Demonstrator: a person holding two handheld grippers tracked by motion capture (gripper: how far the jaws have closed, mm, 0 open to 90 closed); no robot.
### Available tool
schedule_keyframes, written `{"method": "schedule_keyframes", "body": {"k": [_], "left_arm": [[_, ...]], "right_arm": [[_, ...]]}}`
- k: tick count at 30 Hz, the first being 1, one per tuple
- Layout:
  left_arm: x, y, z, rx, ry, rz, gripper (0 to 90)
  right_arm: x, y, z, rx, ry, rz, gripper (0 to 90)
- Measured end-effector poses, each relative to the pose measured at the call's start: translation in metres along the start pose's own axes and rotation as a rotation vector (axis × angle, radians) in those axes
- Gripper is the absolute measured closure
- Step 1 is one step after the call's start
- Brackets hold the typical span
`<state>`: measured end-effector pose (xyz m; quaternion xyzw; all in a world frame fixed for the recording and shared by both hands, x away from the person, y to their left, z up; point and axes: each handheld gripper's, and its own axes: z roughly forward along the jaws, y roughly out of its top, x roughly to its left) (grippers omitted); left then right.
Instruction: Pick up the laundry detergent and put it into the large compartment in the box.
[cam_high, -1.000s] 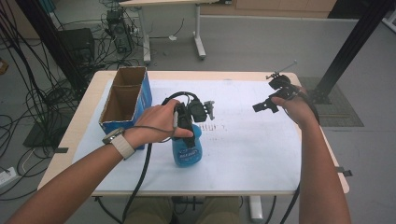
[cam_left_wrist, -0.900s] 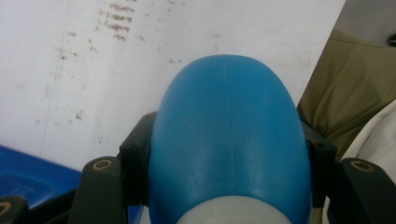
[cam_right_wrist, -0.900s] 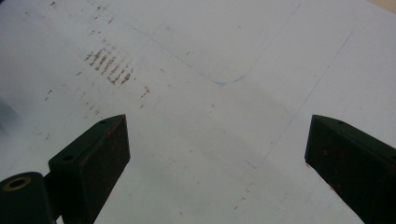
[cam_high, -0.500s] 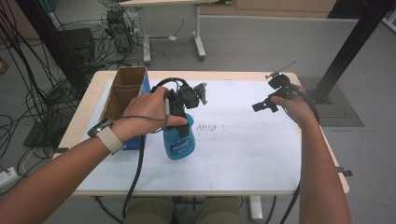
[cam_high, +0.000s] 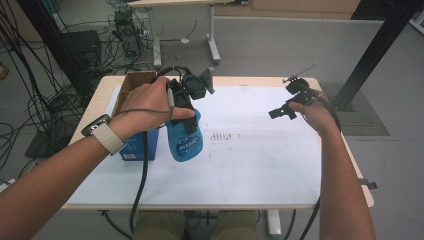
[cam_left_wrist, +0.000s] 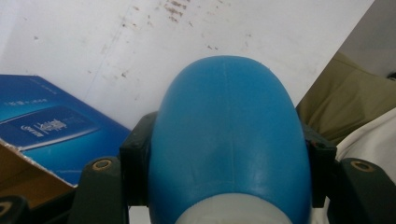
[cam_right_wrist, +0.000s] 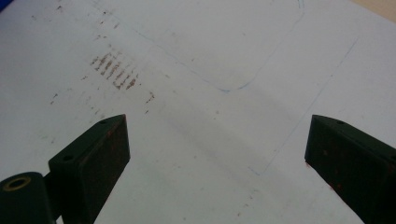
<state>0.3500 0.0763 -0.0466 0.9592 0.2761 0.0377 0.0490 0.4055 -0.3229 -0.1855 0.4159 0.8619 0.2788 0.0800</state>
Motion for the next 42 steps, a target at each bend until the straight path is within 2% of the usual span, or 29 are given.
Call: {"method": "schedule_keyframes", "body": {"k": [13, 17, 24, 42], "left_arm": [[0.011, 0.000, -0.032, 0.005, 0.000, -0.097, 38.0], [0.014, -0.001, -0.042, 0.008, 0.011, -0.120, 38.0], [0.024, -0.008, -0.060, -0.014, 0.018, -0.162, 38.1], [0.046, -0.017, -0.085, -0.012, 0.033, -0.254, 38.0]], "right_arm": [[0.002, -0.001, -0.002, -0.013, -0.004, -0.007, 6.6], [0.002, 0.000, -0.002, -0.015, -0.002, -0.011, 6.6], [0.002, 0.000, -0.003, -0.009, -0.007, -0.003, 6.6], [0.003, 0.000, -0.006, -0.016, -0.010, -0.003, 6.7]]}}
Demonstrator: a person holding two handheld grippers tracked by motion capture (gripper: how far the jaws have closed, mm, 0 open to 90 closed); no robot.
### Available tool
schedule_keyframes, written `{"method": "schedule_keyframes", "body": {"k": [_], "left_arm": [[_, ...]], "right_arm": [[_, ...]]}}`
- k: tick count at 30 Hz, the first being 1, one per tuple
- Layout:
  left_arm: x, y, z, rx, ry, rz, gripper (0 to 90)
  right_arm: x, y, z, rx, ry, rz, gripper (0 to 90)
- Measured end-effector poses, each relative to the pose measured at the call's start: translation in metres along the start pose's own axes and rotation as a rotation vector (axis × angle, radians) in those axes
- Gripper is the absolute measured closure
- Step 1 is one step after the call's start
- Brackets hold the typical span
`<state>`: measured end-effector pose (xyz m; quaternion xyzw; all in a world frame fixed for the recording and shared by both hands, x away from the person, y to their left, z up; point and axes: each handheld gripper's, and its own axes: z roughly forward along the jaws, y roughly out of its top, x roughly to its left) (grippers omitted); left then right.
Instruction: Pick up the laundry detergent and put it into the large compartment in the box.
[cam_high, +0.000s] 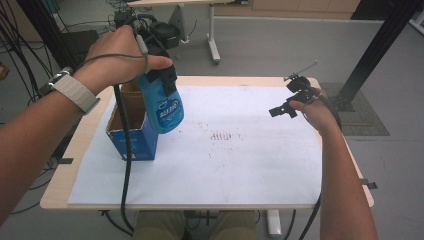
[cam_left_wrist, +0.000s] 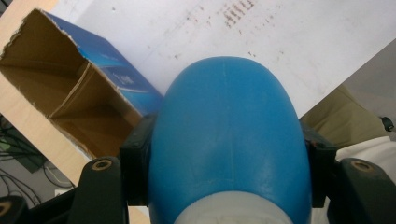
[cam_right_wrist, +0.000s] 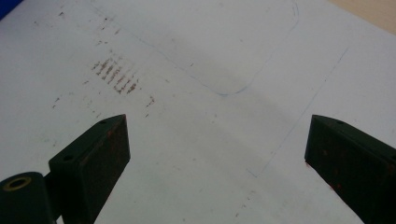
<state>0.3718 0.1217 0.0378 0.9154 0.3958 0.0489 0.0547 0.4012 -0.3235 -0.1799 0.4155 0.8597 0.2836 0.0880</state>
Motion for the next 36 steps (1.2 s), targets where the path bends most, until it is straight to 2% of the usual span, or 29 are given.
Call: {"method": "schedule_keyframes", "body": {"k": [12, 26, 36], "left_arm": [[0.017, 0.002, -0.002, 0.018, -0.015, -0.065, 38.0], [0.049, -0.004, -0.009, 0.008, -0.016, -0.191, 38.1], [0.068, -0.009, -0.014, 0.009, 0.004, -0.263, 38.0]], "right_arm": [[-0.001, -0.001, -0.002, -0.005, -0.002, 0.001, 6.7], [-0.001, 0.000, -0.001, 0.000, 0.000, 0.001, 6.7], [-0.003, 0.000, -0.001, 0.001, -0.001, 0.005, 6.7]]}}
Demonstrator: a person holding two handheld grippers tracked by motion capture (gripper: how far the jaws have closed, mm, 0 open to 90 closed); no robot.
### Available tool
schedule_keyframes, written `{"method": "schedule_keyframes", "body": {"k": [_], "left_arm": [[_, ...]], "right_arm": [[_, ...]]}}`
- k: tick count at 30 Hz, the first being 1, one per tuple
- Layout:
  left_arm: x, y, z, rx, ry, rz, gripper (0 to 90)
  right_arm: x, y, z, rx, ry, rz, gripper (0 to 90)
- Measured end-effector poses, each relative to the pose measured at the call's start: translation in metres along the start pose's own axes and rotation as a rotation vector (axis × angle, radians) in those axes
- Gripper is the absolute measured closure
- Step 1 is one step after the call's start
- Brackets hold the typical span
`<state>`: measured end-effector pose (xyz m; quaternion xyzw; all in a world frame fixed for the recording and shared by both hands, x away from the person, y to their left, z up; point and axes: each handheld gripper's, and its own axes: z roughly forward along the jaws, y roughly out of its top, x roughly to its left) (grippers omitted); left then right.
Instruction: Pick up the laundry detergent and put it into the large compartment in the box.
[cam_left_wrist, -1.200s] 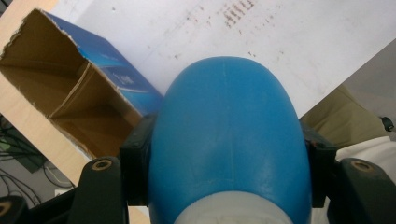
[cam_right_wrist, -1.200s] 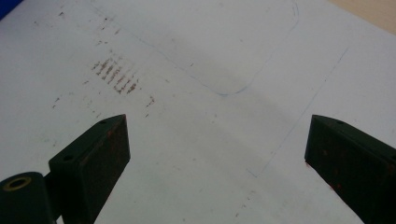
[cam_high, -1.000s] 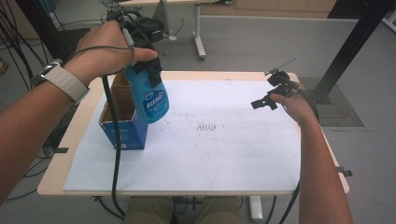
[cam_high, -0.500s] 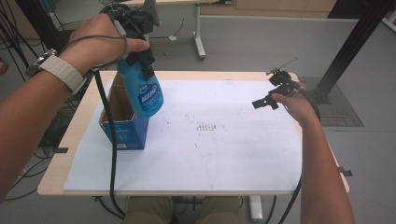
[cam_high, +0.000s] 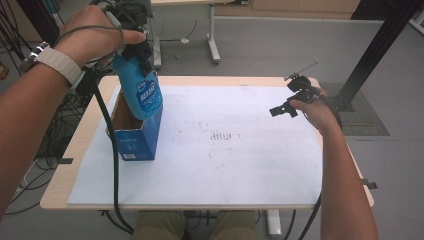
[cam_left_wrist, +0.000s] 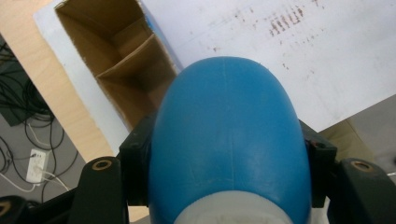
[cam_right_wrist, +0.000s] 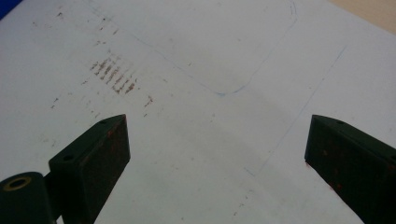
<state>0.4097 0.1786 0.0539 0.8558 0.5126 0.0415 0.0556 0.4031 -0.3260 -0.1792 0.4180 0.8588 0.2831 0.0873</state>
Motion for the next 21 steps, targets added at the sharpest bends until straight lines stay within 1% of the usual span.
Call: {"method": "schedule_keyframes", "body": {"k": [6, 7, 10, 12, 14, 15, 16, 21], "left_arm": [[0.010, 0.000, -0.005, 0.002, 0.003, -0.039, 38.0], [0.012, -0.001, -0.005, -0.004, 0.001, -0.058, 38.0], [0.016, 0.000, -0.006, 0.001, 0.007, -0.072, 38.0], [0.019, 0.001, -0.007, 0.008, 0.012, -0.073, 38.0], [0.022, 0.001, -0.006, 0.007, 0.012, -0.092, 38.0], [0.025, 0.000, -0.006, 0.002, 0.011, -0.109, 38.0], [0.026, 0.001, -0.006, 0.009, 0.012, -0.108, 38.0], [0.033, 0.002, -0.004, 0.017, 0.018, -0.144, 38.0]], "right_arm": [[-0.001, 0.000, -0.002, -0.006, 0.001, 0.001, 6.7], [-0.001, 0.000, -0.002, -0.007, 0.002, 0.000, 6.7], [0.000, 0.000, -0.002, -0.005, 0.001, -0.001, 6.7], [-0.001, 0.000, -0.002, -0.003, 0.001, 0.000, 6.7], [-0.001, 0.000, -0.001, -0.001, 0.002, -0.001, 6.7], [-0.001, 0.000, 0.000, 0.000, 0.002, -0.004, 6.7], [-0.001, 0.001, 0.000, 0.001, 0.002, -0.001, 6.7], [0.000, 0.002, 0.002, 0.001, 0.002, -0.001, 6.7]]}}
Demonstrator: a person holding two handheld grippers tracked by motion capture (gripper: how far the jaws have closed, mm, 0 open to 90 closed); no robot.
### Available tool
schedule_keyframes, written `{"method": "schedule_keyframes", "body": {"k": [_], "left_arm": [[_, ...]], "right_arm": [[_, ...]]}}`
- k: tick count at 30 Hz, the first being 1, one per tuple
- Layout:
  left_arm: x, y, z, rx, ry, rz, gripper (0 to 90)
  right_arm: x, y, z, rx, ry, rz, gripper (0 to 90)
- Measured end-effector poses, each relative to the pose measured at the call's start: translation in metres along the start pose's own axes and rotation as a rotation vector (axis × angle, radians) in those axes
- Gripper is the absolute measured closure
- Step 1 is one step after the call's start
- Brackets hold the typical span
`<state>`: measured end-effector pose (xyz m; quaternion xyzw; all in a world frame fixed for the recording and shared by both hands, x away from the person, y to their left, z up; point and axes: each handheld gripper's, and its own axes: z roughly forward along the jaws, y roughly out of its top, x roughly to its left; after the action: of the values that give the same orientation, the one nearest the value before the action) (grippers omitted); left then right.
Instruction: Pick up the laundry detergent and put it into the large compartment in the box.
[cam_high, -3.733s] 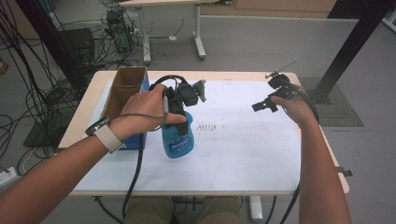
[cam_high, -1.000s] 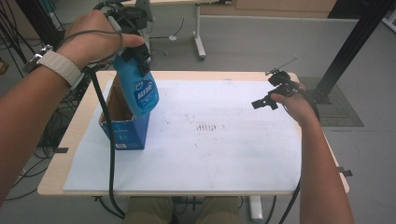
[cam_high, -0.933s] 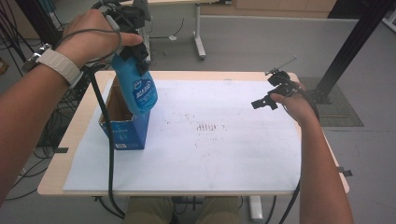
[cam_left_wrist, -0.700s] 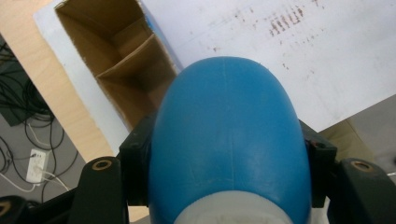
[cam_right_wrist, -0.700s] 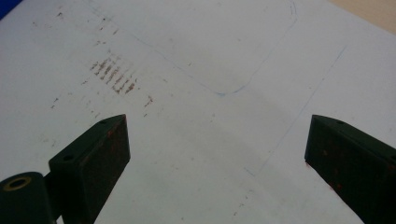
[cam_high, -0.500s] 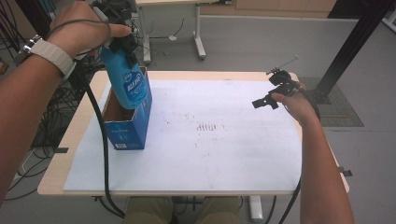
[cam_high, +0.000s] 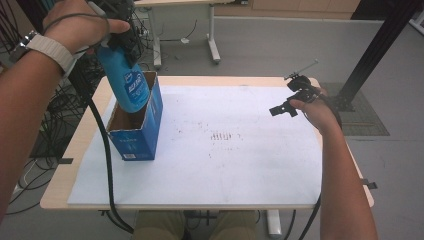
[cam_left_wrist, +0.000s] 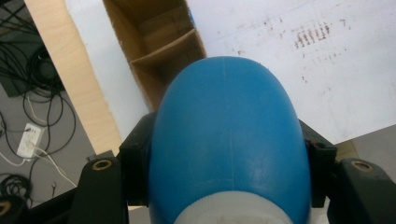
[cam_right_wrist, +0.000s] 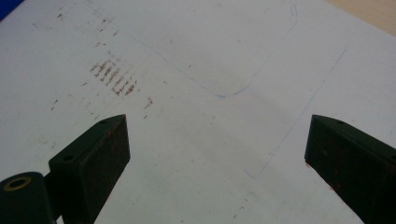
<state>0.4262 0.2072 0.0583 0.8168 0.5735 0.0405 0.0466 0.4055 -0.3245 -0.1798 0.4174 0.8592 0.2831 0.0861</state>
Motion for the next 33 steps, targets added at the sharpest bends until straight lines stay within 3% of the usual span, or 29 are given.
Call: {"method": "schedule_keyframes", "body": {"k": [12, 33], "left_arm": [[0.015, -0.004, 0.006, -0.010, 0.008, -0.086, 38.0], [0.023, -0.001, 0.030, -0.004, 0.027, -0.150, 38.0]], "right_arm": [[0.000, 0.002, 0.003, 0.003, 0.002, -0.008, 6.7], [0.000, 0.000, 0.006, 0.006, 0.003, -0.009, 6.7]]}}
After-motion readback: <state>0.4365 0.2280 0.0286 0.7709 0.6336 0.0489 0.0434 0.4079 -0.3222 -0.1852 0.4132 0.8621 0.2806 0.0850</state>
